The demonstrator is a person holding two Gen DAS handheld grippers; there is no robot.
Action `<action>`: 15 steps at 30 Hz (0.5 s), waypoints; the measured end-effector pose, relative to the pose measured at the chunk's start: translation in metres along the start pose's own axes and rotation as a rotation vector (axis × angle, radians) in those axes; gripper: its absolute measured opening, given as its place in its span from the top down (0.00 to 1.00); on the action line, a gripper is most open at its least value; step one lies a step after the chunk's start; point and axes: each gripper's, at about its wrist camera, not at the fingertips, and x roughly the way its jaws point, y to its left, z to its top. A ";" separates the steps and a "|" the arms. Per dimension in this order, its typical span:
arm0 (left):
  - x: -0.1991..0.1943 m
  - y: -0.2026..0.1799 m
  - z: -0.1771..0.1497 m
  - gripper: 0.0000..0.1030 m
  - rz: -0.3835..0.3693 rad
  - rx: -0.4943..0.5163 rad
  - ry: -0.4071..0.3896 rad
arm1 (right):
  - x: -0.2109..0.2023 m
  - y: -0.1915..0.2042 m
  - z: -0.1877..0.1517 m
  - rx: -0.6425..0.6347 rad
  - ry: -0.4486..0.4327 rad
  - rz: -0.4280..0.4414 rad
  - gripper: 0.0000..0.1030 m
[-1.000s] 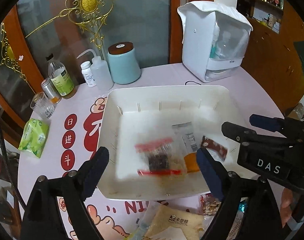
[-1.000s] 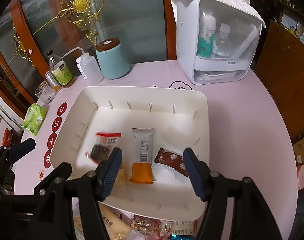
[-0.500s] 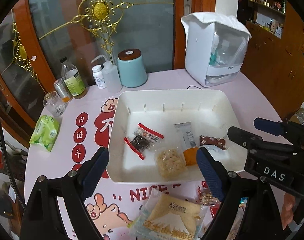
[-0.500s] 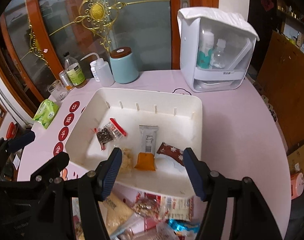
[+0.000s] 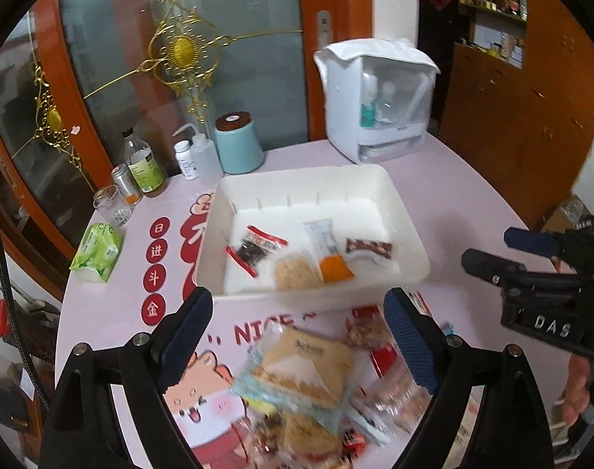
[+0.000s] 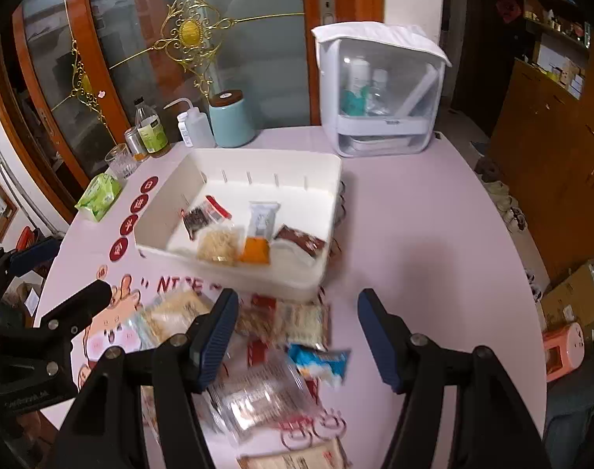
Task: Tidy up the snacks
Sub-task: 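Grasp the clear printed bag with the left tool while the right grasps the beige cracker pack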
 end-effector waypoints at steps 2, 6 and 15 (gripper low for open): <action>-0.007 -0.011 -0.009 0.14 -0.010 0.021 0.005 | -0.009 -0.009 -0.015 0.011 0.005 -0.006 0.38; -0.016 -0.032 -0.026 0.14 -0.038 0.056 0.018 | -0.022 -0.023 -0.039 0.036 0.018 -0.018 0.38; -0.024 -0.069 -0.048 0.14 -0.119 0.144 0.041 | -0.023 -0.049 -0.091 0.175 0.105 -0.056 0.38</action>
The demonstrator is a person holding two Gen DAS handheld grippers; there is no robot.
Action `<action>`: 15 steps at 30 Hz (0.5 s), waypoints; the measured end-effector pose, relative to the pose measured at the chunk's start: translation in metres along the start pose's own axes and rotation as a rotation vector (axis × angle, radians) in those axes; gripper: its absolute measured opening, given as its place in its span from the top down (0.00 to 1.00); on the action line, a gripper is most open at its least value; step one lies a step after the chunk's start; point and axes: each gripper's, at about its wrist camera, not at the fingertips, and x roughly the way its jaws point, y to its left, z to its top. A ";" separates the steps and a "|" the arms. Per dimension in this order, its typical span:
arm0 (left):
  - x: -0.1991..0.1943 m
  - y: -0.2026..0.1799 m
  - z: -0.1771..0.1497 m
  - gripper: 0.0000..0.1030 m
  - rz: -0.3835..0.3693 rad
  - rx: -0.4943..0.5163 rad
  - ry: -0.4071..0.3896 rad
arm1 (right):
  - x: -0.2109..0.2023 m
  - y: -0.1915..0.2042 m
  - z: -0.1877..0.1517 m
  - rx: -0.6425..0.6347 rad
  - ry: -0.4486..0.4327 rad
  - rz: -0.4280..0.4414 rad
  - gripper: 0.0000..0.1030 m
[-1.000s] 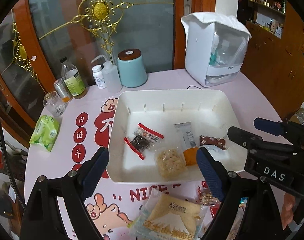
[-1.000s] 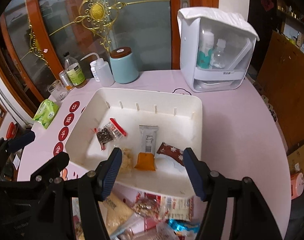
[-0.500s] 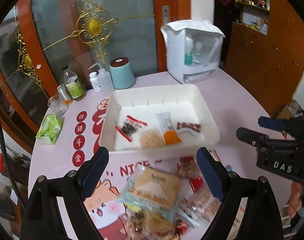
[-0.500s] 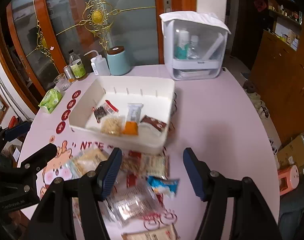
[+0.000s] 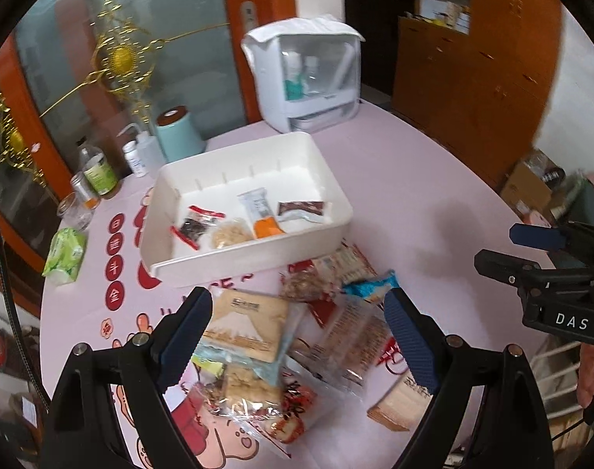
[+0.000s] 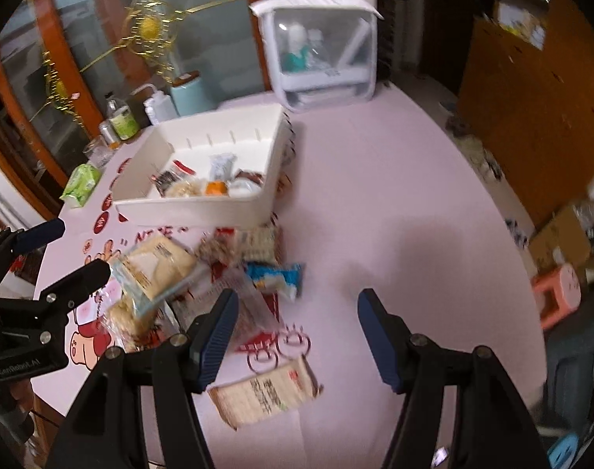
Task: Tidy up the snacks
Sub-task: 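Grasp the clear printed bag with the left tool while the right grasps the beige cracker pack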
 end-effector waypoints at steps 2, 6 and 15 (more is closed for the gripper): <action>0.006 -0.008 -0.003 0.14 -0.020 0.034 0.019 | 0.010 -0.006 -0.010 0.052 0.037 -0.012 0.38; 0.025 -0.019 -0.007 0.14 -0.075 0.112 0.071 | 0.038 -0.014 -0.037 0.192 0.120 -0.064 0.38; 0.101 -0.050 -0.025 0.14 -0.217 0.382 0.216 | 0.097 -0.015 -0.093 0.496 0.263 -0.131 0.38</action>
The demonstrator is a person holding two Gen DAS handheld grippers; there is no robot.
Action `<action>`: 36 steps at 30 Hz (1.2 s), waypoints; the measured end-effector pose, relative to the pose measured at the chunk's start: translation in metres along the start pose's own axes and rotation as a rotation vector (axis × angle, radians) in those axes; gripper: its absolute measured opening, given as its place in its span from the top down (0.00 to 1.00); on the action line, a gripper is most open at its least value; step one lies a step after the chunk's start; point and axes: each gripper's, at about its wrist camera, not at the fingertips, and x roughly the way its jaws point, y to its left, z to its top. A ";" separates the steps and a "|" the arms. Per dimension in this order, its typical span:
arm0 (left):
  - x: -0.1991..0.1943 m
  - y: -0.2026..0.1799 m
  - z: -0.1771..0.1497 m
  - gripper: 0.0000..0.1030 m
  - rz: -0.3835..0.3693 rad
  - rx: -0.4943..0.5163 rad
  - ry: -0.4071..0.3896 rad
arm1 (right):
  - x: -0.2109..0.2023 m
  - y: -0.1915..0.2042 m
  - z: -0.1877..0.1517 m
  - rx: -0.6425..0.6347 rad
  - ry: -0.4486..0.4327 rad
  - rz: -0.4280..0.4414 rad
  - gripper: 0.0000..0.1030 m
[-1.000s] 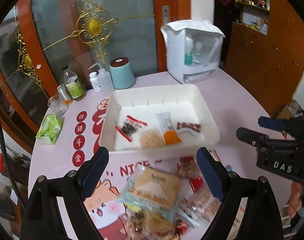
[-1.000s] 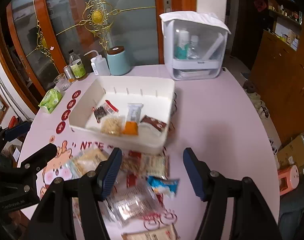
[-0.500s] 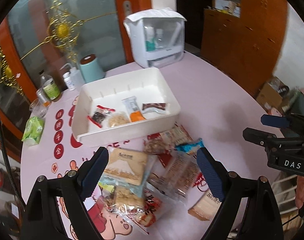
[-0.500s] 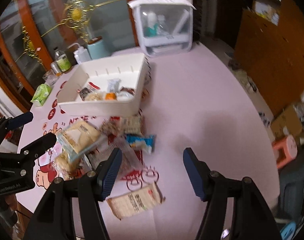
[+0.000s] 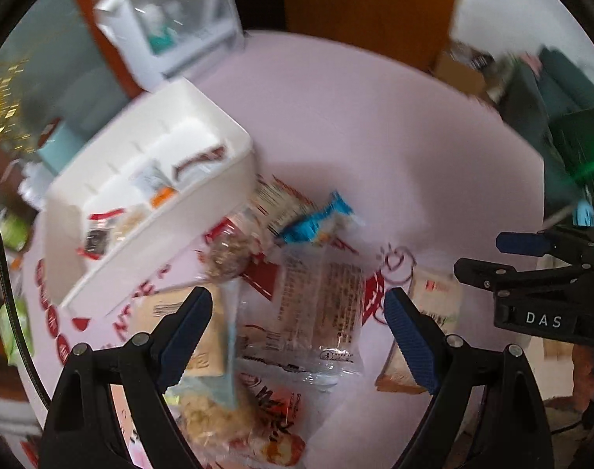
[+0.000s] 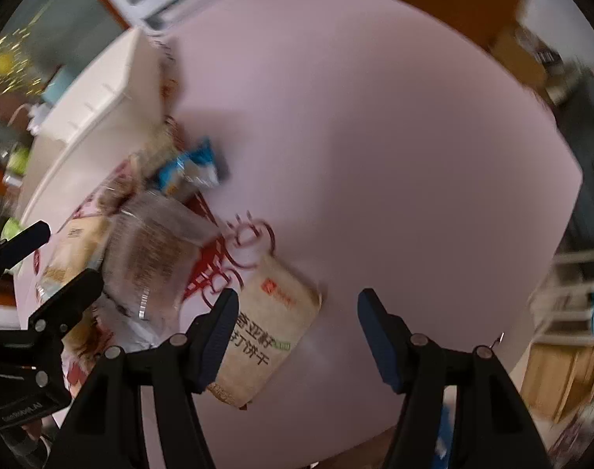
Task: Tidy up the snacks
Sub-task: 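Grasp the clear printed bag with the left tool while the right grasps the beige cracker pack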
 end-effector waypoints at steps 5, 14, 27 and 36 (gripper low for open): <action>0.045 -0.004 -0.005 0.14 -0.064 0.081 0.083 | 0.027 0.008 -0.017 0.064 0.042 -0.026 0.38; 0.094 0.011 -0.002 0.15 -0.164 0.035 0.179 | 0.028 0.014 -0.023 0.164 0.015 -0.028 0.37; 0.113 0.033 -0.003 0.15 -0.240 0.015 0.211 | 0.038 0.034 -0.008 0.141 0.003 -0.105 0.39; 0.109 0.028 -0.008 0.15 -0.181 0.065 0.229 | 0.034 0.033 -0.012 0.067 -0.028 -0.120 0.42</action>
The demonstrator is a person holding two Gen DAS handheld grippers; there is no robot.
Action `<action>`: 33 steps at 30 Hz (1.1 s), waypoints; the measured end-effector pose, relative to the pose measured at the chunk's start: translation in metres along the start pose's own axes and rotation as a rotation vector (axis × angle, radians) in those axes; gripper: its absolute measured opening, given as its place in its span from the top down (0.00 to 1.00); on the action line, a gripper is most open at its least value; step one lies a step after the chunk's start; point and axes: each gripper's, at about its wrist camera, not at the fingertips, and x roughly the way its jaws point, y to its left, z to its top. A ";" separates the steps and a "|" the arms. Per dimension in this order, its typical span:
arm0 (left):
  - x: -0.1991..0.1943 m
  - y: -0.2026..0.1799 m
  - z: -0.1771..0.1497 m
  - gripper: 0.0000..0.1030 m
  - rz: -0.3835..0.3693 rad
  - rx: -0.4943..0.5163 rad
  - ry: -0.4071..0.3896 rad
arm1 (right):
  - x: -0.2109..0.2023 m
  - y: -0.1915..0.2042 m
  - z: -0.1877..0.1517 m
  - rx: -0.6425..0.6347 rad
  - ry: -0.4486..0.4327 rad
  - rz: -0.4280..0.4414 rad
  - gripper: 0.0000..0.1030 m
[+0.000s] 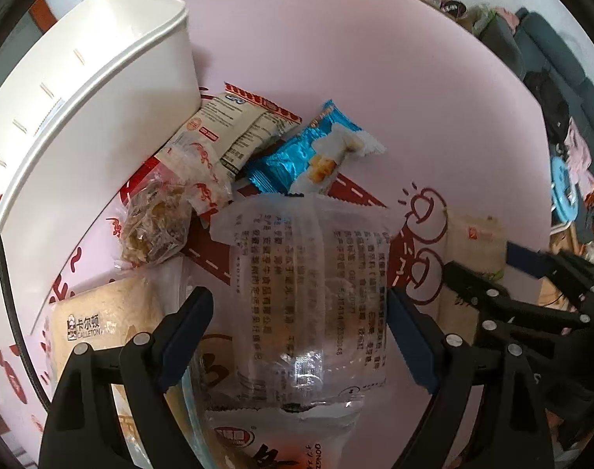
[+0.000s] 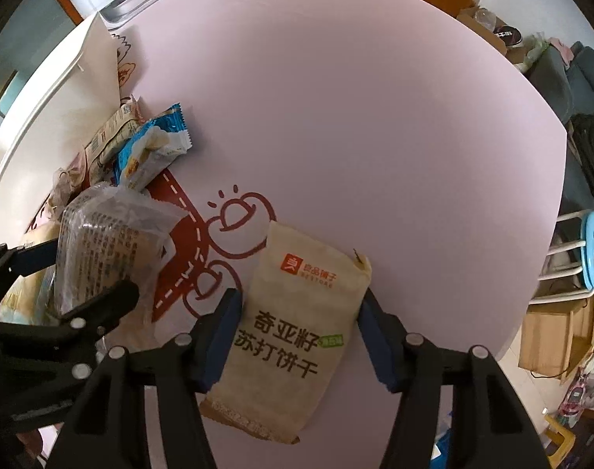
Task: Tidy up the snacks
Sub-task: 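Drop the clear printed bag and beige cracker pack into the white tray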
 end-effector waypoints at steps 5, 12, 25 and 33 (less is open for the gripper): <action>0.010 -0.014 -0.003 0.15 0.075 0.047 0.027 | -0.007 -0.010 0.004 -0.010 -0.024 0.026 0.42; 0.007 -0.028 -0.010 0.32 0.123 0.022 0.000 | -0.032 -0.010 -0.002 -0.066 -0.085 0.062 0.42; -0.103 -0.010 -0.071 0.38 0.066 -0.234 -0.181 | -0.112 0.025 0.034 -0.328 -0.273 0.184 0.44; -0.203 0.013 -0.076 0.38 0.171 -0.377 -0.360 | -0.167 0.085 0.075 -0.514 -0.417 0.289 0.45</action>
